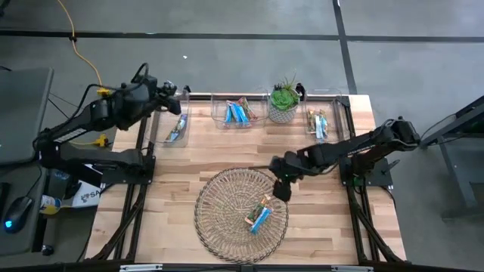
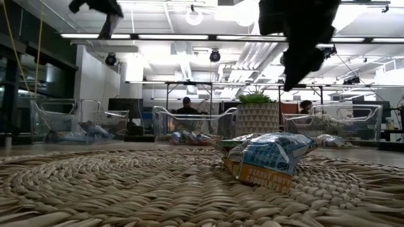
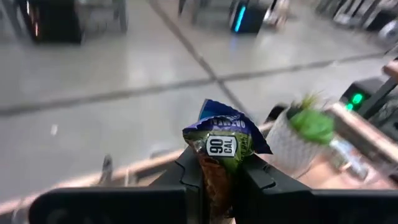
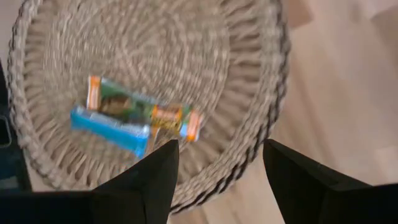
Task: Pick and place Granola Bars by type
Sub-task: Put the blue granola bar into the left transparent bin
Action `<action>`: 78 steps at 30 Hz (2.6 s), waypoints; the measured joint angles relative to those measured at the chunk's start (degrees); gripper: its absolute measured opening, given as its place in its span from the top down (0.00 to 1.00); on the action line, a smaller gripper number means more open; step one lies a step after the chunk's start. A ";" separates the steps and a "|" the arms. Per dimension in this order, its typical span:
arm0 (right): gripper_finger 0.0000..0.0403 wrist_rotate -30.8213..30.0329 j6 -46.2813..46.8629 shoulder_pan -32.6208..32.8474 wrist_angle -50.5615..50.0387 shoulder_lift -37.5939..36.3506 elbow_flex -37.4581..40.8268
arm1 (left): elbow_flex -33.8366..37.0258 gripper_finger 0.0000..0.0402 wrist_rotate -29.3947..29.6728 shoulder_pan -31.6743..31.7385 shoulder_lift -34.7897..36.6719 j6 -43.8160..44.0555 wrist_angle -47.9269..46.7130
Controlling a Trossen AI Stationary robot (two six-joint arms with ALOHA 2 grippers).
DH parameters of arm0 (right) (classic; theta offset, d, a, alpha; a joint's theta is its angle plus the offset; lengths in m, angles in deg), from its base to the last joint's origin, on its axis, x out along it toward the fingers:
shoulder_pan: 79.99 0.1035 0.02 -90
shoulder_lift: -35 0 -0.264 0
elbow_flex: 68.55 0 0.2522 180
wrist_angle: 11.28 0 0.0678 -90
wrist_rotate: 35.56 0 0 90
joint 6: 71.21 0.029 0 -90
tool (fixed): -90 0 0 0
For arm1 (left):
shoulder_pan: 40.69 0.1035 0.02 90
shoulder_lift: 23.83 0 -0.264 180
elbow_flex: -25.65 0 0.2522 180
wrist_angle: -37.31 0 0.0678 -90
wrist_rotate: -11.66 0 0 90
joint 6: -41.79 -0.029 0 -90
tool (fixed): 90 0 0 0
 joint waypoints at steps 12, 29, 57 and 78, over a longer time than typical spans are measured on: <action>0.46 -1.39 5.74 6.64 1.42 0.00 2.12 | 0.00 0.90 -30.03 29.62 -8.68 0.36 -9.87; 0.46 -5.46 8.73 10.60 1.40 0.00 2.12 | 0.02 0.90 -40.59 42.17 -29.67 -5.23 -17.24; 0.46 -8.80 10.01 10.57 1.40 0.00 2.12 | 15.70 0.89 -39.49 42.10 -37.98 1.49 -2.07; 0.46 -8.78 9.54 10.57 1.38 0.00 2.12 | 15.82 0.37 -42.90 42.07 -33.89 -5.11 0.26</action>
